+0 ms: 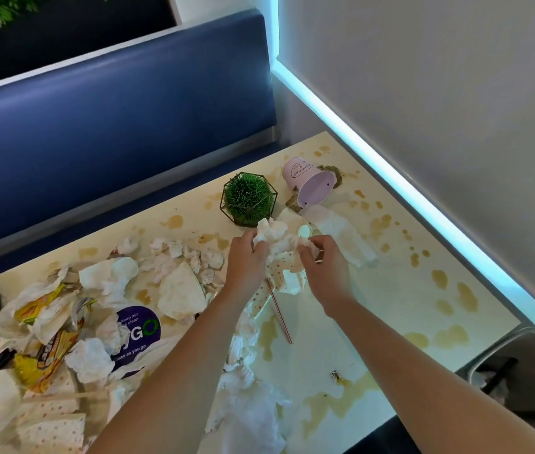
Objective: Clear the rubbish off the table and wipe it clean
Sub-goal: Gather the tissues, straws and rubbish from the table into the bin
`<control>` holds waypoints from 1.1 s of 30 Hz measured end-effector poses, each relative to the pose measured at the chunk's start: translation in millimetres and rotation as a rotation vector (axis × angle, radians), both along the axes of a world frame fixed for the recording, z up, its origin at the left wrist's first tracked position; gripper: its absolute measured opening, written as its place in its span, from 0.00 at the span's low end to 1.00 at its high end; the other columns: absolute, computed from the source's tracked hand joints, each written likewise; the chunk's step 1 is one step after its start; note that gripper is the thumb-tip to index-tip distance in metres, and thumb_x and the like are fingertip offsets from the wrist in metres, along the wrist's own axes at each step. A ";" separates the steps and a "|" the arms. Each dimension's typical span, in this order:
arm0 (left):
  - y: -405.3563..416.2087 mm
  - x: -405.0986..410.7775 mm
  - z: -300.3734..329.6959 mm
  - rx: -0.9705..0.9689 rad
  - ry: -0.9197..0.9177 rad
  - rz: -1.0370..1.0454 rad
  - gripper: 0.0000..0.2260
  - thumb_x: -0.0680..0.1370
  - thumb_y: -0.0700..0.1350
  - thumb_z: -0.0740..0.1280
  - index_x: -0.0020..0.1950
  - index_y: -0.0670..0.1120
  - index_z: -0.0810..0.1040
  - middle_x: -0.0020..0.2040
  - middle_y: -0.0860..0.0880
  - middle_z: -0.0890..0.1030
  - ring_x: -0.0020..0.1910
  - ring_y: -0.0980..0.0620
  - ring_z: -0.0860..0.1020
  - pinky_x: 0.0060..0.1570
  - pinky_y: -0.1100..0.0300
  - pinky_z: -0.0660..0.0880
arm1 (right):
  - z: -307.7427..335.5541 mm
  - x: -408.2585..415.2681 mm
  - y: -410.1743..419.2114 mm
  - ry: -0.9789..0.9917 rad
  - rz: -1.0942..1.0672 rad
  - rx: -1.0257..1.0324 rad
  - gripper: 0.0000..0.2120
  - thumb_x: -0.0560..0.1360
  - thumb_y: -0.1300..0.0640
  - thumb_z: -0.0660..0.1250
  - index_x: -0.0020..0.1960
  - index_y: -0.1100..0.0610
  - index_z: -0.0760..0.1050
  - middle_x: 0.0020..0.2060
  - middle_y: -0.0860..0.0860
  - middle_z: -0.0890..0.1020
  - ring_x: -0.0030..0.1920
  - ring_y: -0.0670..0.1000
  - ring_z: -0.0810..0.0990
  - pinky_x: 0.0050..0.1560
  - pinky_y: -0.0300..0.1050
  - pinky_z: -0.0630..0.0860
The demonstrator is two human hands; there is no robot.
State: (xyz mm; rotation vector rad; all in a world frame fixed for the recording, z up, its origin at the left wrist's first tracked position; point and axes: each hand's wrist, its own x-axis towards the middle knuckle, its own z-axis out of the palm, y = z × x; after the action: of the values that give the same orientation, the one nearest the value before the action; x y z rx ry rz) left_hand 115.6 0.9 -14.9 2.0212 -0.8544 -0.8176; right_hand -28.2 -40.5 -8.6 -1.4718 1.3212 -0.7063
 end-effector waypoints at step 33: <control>-27.6 -38.8 37.6 0.154 0.906 0.411 0.16 0.77 0.56 0.63 0.46 0.42 0.79 0.33 0.46 0.81 0.29 0.49 0.77 0.29 0.62 0.69 | -10.7 -15.6 4.7 0.151 0.213 -0.565 0.05 0.74 0.53 0.70 0.47 0.53 0.77 0.42 0.45 0.75 0.46 0.48 0.72 0.47 0.40 0.70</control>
State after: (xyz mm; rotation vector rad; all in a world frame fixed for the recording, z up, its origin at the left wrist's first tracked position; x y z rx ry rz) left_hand 76.7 -26.7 22.8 1.5815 0.1329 -1.3956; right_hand -43.8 -35.8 -19.3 -2.1176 1.0958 -0.8842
